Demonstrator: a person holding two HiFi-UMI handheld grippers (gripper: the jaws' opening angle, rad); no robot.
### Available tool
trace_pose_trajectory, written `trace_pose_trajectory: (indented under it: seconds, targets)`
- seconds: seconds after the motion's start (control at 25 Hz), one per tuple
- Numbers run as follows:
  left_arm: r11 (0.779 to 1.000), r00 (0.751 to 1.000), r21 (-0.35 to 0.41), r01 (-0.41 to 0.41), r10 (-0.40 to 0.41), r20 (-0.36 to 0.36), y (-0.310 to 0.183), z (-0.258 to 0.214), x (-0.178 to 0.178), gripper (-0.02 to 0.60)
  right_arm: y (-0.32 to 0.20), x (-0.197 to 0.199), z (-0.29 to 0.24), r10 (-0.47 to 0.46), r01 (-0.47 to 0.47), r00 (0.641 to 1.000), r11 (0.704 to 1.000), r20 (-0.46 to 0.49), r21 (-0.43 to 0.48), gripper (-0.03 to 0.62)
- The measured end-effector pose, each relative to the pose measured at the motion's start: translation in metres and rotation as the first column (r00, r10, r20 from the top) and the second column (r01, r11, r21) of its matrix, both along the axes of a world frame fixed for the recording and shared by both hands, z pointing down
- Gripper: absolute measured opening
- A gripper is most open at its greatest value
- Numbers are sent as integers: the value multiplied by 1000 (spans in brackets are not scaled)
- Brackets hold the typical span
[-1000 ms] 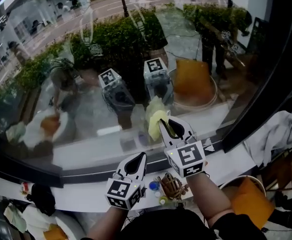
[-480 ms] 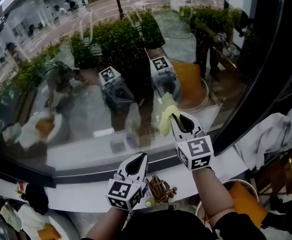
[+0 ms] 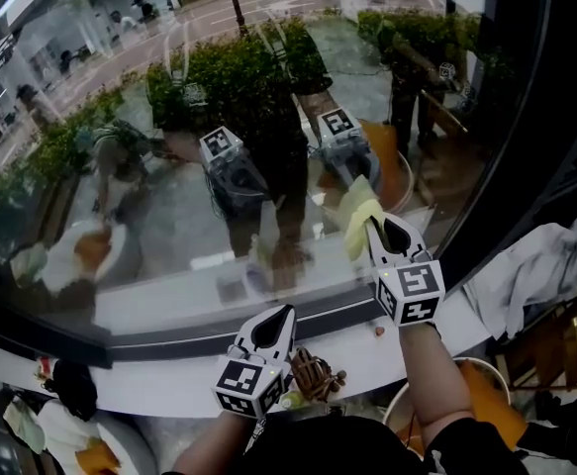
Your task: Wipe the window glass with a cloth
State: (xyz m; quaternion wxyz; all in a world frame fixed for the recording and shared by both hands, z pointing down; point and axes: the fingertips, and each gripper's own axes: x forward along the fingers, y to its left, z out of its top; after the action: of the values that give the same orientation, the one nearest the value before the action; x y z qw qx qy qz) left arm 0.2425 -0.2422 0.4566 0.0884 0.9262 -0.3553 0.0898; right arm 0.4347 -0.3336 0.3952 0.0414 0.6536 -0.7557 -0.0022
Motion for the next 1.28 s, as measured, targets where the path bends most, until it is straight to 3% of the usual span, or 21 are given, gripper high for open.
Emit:
trace_pose_trajectory:
  seconds: [0.2, 1.28]
  targets:
    - [1000, 1000, 0, -17, 17, 25, 0, 3, 3, 8, 0, 28, 2, 45, -45, 999, 999, 20, -4, 52]
    - [1000, 1000, -6, -2, 2, 2, 2, 1, 1, 8, -1, 29, 9, 65, -65, 998, 998, 17, -17, 52]
